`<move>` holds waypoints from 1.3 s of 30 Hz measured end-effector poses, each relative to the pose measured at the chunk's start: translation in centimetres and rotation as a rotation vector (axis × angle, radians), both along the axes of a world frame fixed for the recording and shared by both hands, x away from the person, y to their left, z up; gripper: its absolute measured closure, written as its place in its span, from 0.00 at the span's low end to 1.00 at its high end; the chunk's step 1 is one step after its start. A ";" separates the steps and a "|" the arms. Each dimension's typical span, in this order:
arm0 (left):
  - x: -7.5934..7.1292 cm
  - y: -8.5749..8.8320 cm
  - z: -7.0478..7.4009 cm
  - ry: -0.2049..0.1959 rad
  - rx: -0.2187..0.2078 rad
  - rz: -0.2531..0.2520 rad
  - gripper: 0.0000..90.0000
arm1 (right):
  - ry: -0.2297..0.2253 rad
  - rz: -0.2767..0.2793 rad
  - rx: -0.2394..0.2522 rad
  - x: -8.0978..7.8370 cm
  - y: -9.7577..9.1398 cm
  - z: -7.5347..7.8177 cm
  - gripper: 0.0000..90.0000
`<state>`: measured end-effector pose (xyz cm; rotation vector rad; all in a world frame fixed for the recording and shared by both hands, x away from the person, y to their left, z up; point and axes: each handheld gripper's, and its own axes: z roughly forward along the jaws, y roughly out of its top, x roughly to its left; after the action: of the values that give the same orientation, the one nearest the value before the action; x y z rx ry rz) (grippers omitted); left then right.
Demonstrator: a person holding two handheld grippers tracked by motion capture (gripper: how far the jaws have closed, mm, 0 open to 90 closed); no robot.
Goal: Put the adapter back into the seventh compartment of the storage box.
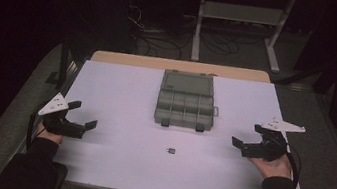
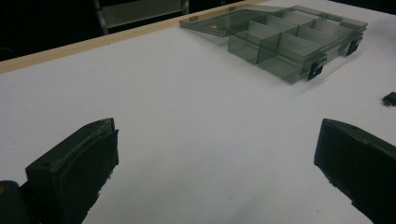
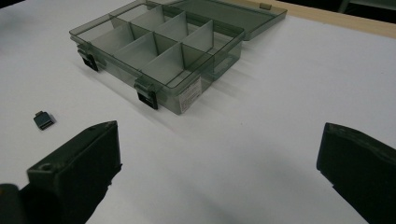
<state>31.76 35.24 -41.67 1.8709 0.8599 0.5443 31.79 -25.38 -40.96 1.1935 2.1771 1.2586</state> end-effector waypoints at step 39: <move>0.0 -0.1 0.0 -0.003 0.016 0.001 0.00 | 0.014 0.062 -0.034 0.2 1.4 0.4 0.00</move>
<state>31.74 35.16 -41.67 1.8838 0.8564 0.5555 31.98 -23.94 -40.59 1.1326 2.2522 1.2370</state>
